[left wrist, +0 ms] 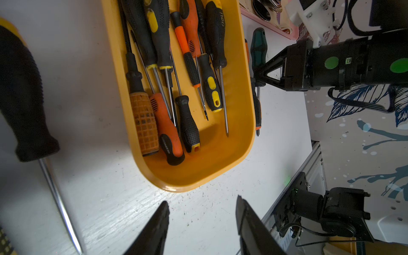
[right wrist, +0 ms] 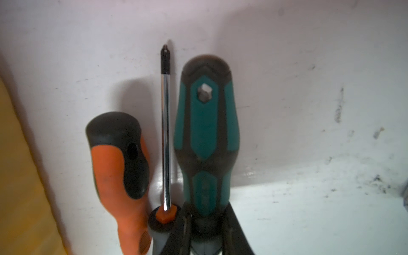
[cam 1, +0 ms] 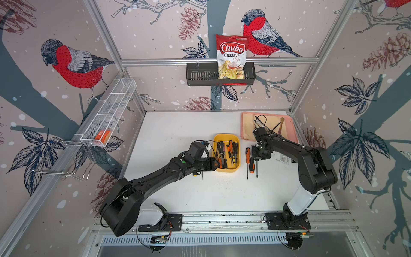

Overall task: Take out the screwdriver from the storage box
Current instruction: Place the screwdriver at the center of the board.

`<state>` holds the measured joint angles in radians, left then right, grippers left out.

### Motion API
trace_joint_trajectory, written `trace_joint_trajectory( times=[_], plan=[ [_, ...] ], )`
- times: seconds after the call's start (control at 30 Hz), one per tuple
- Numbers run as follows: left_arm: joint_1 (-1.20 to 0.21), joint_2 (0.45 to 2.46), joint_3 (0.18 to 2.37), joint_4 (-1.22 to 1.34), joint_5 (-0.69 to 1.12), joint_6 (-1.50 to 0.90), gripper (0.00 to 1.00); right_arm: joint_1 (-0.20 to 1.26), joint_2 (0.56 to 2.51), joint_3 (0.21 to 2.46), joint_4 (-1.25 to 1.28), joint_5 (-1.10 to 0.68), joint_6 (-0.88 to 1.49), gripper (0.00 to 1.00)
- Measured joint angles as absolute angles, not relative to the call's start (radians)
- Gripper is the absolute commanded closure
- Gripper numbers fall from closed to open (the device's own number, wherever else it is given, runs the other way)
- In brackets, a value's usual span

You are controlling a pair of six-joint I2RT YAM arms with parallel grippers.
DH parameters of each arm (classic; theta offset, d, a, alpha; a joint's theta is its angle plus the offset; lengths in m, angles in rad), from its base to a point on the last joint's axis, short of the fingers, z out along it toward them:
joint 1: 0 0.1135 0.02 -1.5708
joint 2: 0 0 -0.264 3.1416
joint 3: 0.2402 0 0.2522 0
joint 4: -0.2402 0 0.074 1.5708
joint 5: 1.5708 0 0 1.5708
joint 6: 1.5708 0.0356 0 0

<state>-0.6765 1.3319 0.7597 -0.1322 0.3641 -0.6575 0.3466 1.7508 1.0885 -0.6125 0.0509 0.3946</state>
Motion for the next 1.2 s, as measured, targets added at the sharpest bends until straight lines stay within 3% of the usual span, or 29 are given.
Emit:
trace_joint_trajectory(
  times=[0.2,0.47,0.77,1.2],
  plan=[
    [-0.677,1.34,0.765,-0.132,0.363,-0.657,0.49,0.347,1.763,1.102,-0.609,0.051,0.392,0.65],
    [-0.677,1.353,0.787,-0.133,0.358,-0.656,0.49,0.349,1.743,1.116,-0.615,0.051,0.392,0.66],
    [-0.677,1.416,0.865,-0.155,0.311,-0.676,0.51,0.368,1.576,1.118,-0.643,0.038,0.393,0.67],
    [-0.677,1.613,1.07,-0.264,0.234,-0.701,0.54,0.487,1.294,0.955,-0.503,-0.215,0.443,0.64]
  ],
)
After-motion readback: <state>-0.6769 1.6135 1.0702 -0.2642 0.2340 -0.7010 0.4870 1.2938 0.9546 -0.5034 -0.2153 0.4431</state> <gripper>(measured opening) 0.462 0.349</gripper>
